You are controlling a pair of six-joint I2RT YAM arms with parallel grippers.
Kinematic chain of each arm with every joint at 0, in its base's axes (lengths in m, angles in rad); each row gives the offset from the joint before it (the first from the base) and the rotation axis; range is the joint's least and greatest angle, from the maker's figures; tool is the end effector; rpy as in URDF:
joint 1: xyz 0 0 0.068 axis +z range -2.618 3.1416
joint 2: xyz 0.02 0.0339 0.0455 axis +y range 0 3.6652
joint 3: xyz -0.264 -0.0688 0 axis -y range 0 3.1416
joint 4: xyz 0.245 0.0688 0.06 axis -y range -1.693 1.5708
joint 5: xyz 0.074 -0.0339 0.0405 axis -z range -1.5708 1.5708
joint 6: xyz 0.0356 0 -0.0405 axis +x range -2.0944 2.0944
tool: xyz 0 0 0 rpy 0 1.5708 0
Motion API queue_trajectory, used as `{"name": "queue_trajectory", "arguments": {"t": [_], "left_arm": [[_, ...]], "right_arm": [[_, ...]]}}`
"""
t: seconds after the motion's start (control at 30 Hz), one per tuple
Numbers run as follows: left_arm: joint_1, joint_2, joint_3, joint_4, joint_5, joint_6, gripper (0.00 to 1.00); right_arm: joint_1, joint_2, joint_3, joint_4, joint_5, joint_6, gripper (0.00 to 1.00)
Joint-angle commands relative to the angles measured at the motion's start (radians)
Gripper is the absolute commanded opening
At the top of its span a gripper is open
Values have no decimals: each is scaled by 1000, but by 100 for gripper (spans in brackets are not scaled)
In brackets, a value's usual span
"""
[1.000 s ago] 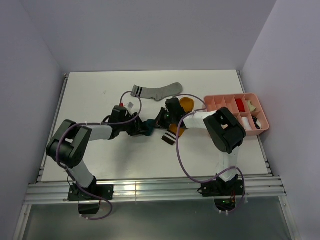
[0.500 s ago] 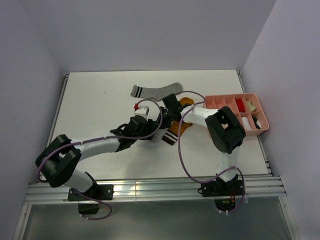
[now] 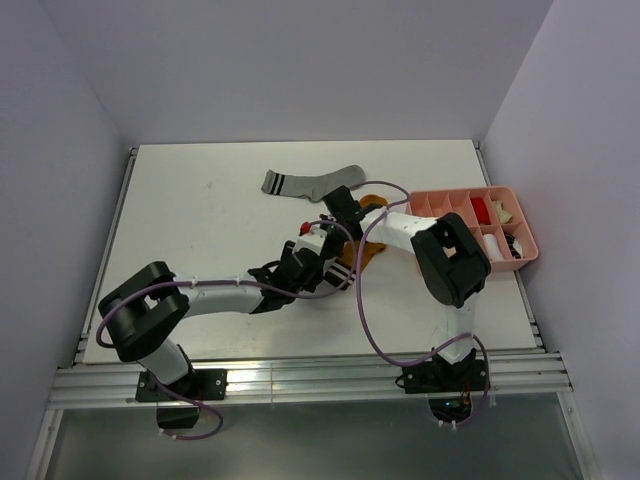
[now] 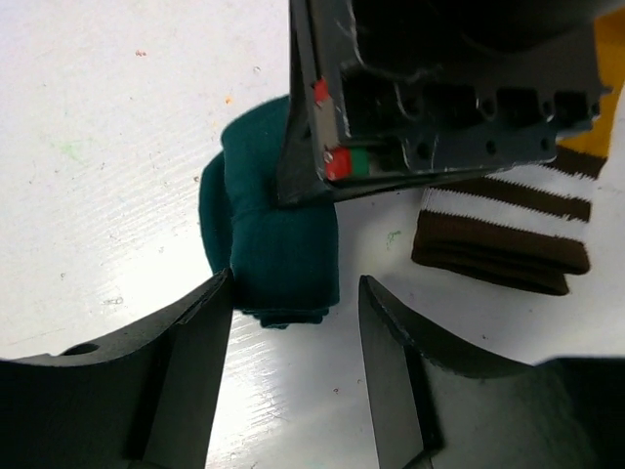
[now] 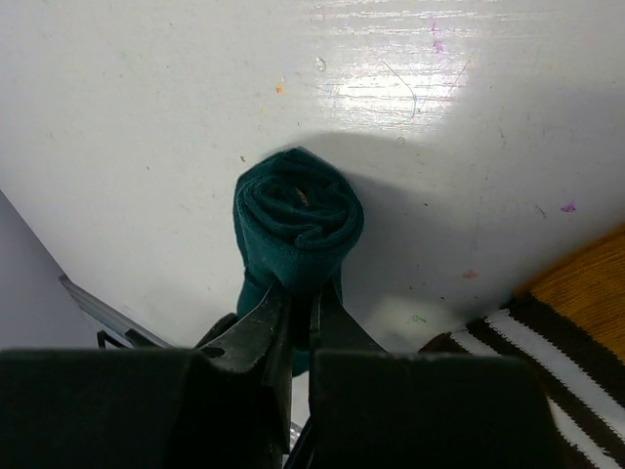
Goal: Roll the socks
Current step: Roll the sock at the center of the board.
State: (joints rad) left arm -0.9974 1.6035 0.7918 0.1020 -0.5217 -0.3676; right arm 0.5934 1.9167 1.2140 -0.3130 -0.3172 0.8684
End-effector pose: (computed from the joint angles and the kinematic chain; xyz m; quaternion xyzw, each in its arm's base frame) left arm 0.1887 -0.2595 0.1726 0.1696 0.8682 -0.0725 0.4607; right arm 0.3188 0.2284 0.1577 0.0873 0.9466 0.2937 0.1001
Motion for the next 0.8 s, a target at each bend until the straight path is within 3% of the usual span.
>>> {"name": "queue_trajectory", "arguments": {"t": [0.0, 0.13, 0.23, 0.33, 0.37, 0.43, 0.5, 0.6, 0.63, 0.77], "left_arm": [[-17, 27, 41, 38, -51, 39, 58], [-23, 71, 57, 15, -69, 30, 53], [-24, 102, 70, -1, -81, 16, 43], [-24, 119, 80, -16, -86, 6, 25], [-24, 122, 81, -18, -84, 1, 14], [-24, 124, 80, -24, -80, -2, 1], [-23, 121, 73, -28, -69, -17, 1], [-1, 99, 54, -33, -6, -60, 1], [8, 90, 46, -28, 36, -71, 1], [98, 35, 0, -34, 166, -158, 1]], "right_arm": [[11, 28, 19, -86, 32, -29, 0], [13, 33, 15, -71, 14, -23, 0], [16, 36, 18, -67, 12, -25, 0], [17, 38, 18, -64, 1, -25, 0], [17, 38, 16, -61, -3, -23, 0], [17, 35, 7, -49, -14, -19, 0], [17, 27, -2, -23, -22, -19, 0], [16, -4, -27, 38, -33, -17, 12], [14, -28, -54, 63, -37, -5, 21], [-4, -88, -120, 179, -56, 32, 41]]}}
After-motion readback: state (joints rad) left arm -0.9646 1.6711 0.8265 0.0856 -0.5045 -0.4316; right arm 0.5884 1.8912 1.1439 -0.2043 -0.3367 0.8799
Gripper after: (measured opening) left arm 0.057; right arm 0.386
